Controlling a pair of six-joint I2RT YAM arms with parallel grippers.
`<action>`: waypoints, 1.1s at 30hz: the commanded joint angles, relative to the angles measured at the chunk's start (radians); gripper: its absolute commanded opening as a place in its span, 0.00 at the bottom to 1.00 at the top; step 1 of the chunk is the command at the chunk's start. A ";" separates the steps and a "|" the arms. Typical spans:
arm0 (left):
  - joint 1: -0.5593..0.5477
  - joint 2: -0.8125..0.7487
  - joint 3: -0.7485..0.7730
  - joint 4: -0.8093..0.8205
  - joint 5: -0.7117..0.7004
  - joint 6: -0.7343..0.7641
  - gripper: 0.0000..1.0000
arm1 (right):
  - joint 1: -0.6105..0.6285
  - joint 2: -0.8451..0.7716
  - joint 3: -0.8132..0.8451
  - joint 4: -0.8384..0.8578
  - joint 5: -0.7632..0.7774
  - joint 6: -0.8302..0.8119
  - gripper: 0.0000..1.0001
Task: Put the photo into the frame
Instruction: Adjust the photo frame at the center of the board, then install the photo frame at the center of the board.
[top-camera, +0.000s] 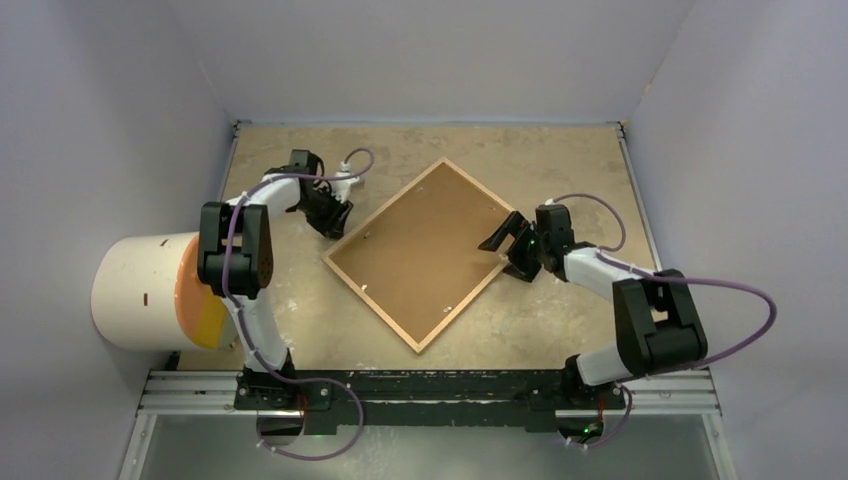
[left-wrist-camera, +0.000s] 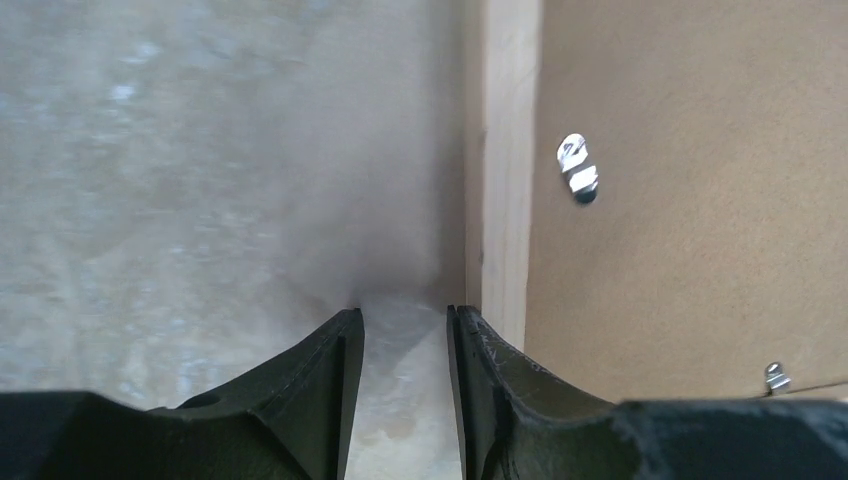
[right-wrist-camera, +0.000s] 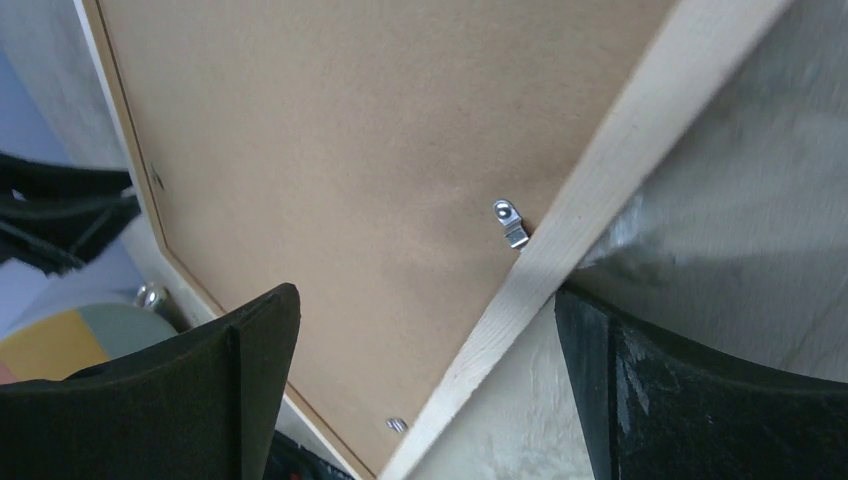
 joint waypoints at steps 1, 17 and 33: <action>-0.085 -0.041 -0.160 -0.103 0.091 0.068 0.40 | -0.018 0.078 0.105 0.034 0.055 -0.035 0.99; -0.102 -0.167 -0.213 -0.235 0.198 0.140 0.40 | -0.070 0.156 0.372 -0.064 0.236 -0.139 0.98; -0.068 0.000 -0.158 -0.207 0.486 -0.010 0.34 | 0.432 0.092 0.255 0.193 0.159 -0.048 0.85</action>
